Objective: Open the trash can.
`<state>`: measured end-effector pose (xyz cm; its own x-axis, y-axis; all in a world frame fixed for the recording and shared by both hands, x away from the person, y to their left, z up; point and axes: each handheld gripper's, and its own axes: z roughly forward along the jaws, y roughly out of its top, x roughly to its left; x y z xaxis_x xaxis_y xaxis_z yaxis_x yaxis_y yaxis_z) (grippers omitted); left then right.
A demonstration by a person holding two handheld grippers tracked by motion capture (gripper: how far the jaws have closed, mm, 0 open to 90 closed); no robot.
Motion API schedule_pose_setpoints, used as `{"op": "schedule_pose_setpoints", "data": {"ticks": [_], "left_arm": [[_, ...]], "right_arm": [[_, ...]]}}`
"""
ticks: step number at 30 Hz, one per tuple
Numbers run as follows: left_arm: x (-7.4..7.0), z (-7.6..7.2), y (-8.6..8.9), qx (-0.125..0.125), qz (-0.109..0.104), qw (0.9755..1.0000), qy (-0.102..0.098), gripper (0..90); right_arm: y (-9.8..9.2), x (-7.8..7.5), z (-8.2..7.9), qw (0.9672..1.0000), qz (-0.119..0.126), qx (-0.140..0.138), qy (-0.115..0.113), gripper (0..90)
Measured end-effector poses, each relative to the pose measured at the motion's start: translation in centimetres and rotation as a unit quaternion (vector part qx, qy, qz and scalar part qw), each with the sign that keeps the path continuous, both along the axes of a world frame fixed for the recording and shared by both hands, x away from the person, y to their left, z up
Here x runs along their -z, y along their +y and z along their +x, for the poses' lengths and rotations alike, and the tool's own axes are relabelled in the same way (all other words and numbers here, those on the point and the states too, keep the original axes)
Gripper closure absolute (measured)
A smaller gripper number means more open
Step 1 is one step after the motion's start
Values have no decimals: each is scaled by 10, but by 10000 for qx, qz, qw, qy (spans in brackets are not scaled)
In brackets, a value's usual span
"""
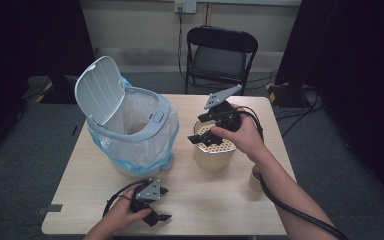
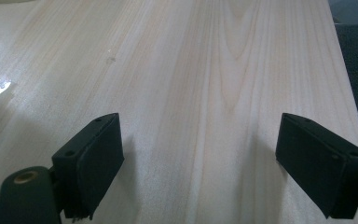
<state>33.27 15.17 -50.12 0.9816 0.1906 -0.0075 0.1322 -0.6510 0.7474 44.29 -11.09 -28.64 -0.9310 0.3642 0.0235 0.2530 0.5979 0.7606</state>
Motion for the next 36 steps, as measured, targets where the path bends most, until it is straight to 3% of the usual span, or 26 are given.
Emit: {"op": "schedule_pose_setpoints", "data": {"ticks": [29, 36], "left_arm": [[0, 0, 0, -11, -21, 10000, -9, 141], [0, 0, 0, -18, 10, 10000, -11, 141]], "right_arm": [[-56, 43, -32, 9997, -147, 165, 97, 163], [-73, 46, -38, 9997, -44, 233, 65, 155]]}}
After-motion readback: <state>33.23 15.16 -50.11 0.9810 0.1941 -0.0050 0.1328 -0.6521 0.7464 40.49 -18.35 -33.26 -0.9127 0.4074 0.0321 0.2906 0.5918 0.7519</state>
